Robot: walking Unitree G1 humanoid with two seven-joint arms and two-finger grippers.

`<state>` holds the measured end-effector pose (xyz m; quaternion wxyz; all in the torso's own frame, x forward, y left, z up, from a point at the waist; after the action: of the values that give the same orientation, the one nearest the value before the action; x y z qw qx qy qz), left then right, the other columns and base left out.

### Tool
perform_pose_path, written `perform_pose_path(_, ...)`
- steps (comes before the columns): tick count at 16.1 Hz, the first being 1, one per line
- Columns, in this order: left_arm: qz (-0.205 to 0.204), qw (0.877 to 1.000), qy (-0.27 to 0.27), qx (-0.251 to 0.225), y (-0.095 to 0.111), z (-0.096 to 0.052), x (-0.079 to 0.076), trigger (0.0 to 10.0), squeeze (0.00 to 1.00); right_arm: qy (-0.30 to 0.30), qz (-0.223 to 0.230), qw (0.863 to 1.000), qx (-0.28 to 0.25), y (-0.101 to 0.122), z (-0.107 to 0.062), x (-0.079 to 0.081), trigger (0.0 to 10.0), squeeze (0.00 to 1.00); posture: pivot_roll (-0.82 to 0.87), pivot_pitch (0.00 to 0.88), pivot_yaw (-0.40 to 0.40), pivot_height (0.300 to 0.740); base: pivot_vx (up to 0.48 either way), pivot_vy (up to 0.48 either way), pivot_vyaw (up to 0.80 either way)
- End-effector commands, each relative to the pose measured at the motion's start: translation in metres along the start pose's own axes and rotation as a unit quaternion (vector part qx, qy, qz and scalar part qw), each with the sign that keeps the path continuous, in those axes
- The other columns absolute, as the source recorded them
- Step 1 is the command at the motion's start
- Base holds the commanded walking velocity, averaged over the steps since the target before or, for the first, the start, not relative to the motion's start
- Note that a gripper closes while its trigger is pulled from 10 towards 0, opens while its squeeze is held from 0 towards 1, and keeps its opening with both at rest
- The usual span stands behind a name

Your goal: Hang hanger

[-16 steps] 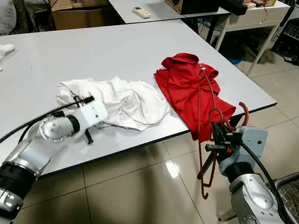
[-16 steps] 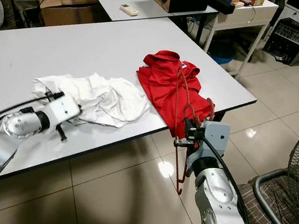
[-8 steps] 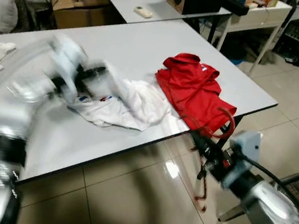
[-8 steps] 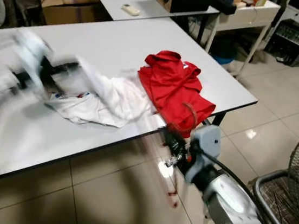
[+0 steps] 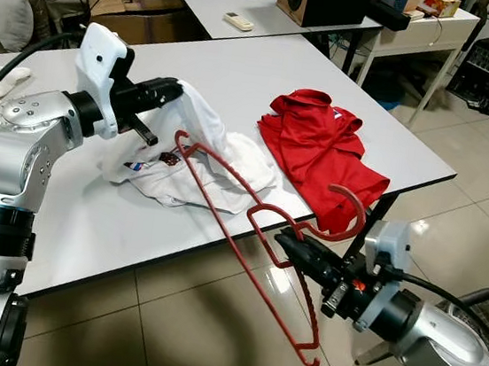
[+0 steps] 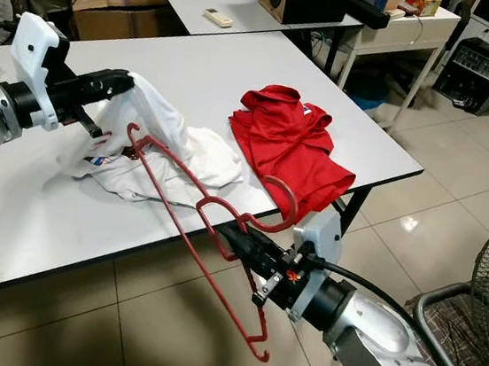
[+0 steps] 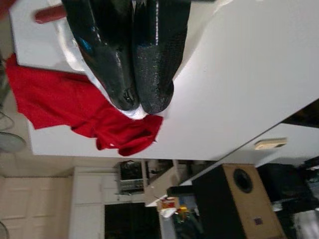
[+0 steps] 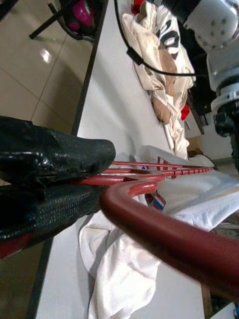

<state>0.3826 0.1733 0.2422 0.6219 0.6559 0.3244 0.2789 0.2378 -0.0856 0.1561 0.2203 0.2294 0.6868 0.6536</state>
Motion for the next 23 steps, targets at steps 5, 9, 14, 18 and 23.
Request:
perform_pose_path(5, 0.034, 0.998, -0.03, 0.051, -0.008, -0.006, -0.011, 0.0, 0.0, -0.078, -0.002, 0.996, 0.04, -0.011, 0.0, -0.033, 10.0, 0.0, -0.09, 0.0, 0.005, 0.74, 0.0, 0.0, 0.0)
perform_pose_path(9, 0.029, 0.995, -0.068, 0.062, -0.012, -0.007, -0.027, 0.0, 0.0, -0.142, -0.012, 0.988, 0.063, -0.017, 0.002, -0.061, 10.0, 0.0, -0.1, 0.0, -0.003, 0.74, 0.0, 0.0, 0.0)
perform_pose_path(14, 0.022, 0.998, -0.052, 0.036, -0.006, -0.004, -0.029, 0.0, 0.0, -0.09, -0.01, 0.994, 0.061, -0.016, 0.009, -0.045, 10.0, 0.0, -0.1, 0.0, -0.019, 0.74, 0.0, 0.0, 0.0)
perform_pose_path(18, -0.018, 0.994, -0.104, -0.037, 0.023, -0.01, -0.046, 0.0, 0.0, -0.189, 0.017, 0.974, 0.121, -0.043, 0.005, -0.081, 10.0, 0.0, -0.1, 0.0, -0.017, 0.74, 0.0, 0.0, 0.0)
perform_pose_path(23, 0.002, 0.994, -0.102, -0.035, 0.037, -0.03, -0.035, 0.0, 0.0, -0.22, 0.057, 0.974, 0.003, 0.015, 0.032, -0.124, 10.0, 0.0, -0.09, 0.0, -0.046, 0.74, 0.0, 0.0, 0.0)
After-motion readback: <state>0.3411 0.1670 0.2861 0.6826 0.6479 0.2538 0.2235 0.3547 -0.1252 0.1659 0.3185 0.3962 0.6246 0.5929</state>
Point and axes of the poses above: a point about 5 cm out from each wrist's last joint towards the gripper, its own z axis pointing out of the wrist towards the gripper, its own y axis along the axis of the wrist's last joint, x = y × z, the point moved 6 cm from there along z, pointing out of the wrist towards the gripper, and after that the axes turned 13 degrees about -z, right-handed, at the moved point
